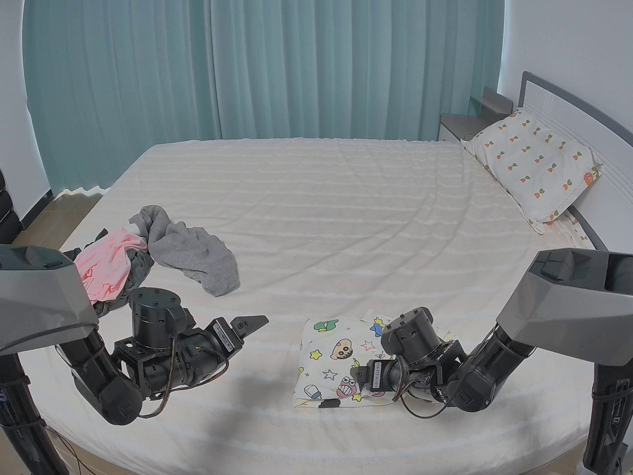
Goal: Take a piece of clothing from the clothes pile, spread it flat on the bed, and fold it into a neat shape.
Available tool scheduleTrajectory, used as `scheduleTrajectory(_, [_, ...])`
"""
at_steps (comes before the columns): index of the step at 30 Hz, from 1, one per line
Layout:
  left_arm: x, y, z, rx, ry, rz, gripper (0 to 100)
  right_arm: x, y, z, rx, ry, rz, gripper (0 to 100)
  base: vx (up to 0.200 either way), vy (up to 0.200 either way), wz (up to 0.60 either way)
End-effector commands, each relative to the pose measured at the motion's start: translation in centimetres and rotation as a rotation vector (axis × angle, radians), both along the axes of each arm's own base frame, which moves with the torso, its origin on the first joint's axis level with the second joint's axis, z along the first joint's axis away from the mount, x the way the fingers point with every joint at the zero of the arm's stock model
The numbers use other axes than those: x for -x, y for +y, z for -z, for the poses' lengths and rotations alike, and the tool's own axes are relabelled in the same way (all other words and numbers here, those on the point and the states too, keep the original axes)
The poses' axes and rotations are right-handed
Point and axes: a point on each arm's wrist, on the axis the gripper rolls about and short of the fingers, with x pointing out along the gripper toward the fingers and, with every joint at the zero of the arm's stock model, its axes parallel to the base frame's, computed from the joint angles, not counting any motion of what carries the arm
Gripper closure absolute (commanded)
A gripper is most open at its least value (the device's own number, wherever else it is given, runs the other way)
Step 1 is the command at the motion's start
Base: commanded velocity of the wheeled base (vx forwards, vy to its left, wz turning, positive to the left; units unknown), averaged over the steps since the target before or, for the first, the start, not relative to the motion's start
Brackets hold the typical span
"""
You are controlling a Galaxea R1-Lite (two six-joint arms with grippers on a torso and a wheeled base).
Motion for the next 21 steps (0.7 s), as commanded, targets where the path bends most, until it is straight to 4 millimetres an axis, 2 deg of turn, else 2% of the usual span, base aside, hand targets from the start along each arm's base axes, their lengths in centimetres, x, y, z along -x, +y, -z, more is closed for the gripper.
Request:
scheduleTrajectory(1, [-0.04, -0.01, 0.21, -0.003, 0.007, 0.0, 0, -0.05, -0.01, 0.86, 0.019, 0.019, 0.002, 0, 0.0, 0.0, 0.0])
scheduleTrajectory(11, [-0.07, -0.02, 0.43, -0.008, 0.013, -0.001, 0, -0.57, 0.32, 1.46, 0.026, 0.016, 0.011, 0, 0.0, 0.0, 0.0])
scheduleTrajectory(12, [-0.05, -0.06, 0.43, -0.008, 0.013, 0.0, 0, -0.65, 0.39, 1.55, 0.024, 0.014, 0.013, 100, 0.0, 0.0, 0.0])
scheduleTrajectory(21, [0.01, -0.02, 0.66, -0.013, 0.021, -0.002, 0, -0.12, -0.29, 0.92, 0.021, 0.02, 0.04, 100, 0.0, 0.0, 0.0])
